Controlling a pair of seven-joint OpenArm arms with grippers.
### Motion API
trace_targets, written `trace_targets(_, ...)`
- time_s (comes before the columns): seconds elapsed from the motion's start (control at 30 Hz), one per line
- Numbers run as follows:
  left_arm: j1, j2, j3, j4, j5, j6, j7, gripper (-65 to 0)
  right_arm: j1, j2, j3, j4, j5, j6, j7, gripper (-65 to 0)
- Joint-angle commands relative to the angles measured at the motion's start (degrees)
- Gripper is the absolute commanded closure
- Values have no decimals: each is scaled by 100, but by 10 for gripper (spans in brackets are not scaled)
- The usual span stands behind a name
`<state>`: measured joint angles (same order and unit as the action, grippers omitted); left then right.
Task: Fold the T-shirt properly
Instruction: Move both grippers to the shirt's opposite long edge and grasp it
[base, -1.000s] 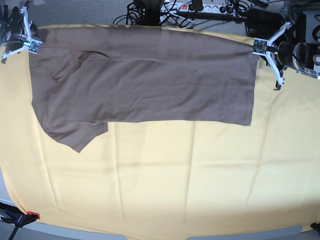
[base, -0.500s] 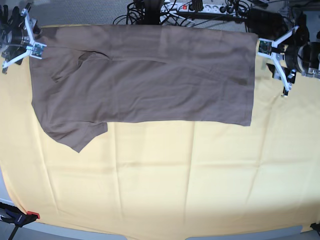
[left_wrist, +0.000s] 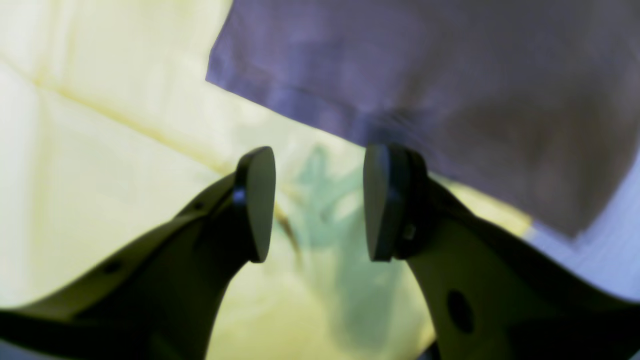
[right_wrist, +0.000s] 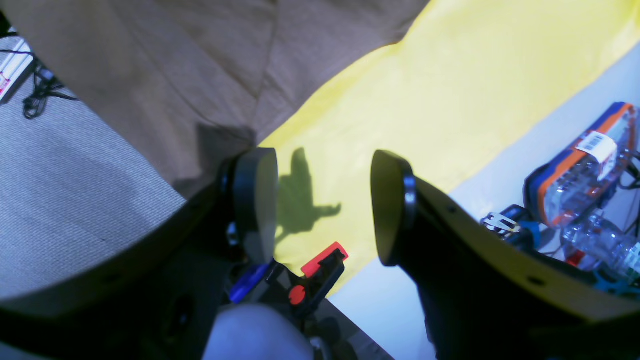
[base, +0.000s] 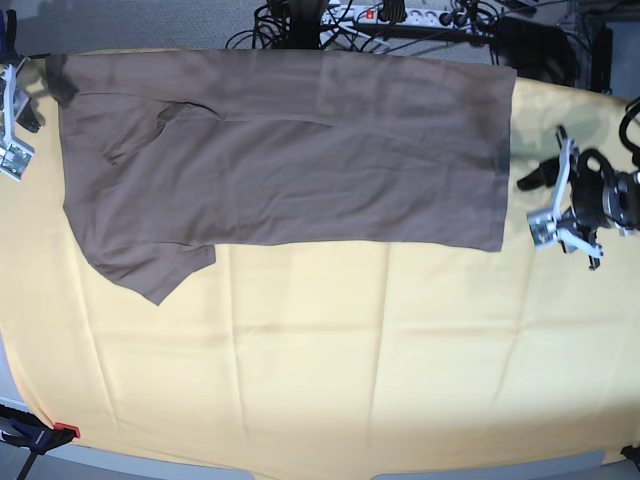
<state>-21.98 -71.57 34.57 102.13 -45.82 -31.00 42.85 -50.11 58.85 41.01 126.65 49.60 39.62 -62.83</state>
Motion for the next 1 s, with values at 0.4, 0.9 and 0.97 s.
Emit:
trace_targets(0.4, -157, 1718, -2227, -3910, -2780, -900, 1062, -299, 31, -199, 76, 46, -33, -103, 389, -324)
trace_targets(0.9, -136, 2782, -2225, -4966, -2835, -900, 1473, -299, 28, -201, 76, 46, -26, -111, 584, -324)
trace_targets(0.97, -120, 2927, -2225, -4964, -2824, -900, 1600, -299, 28, -201, 76, 46, -24, -125, 586, -324)
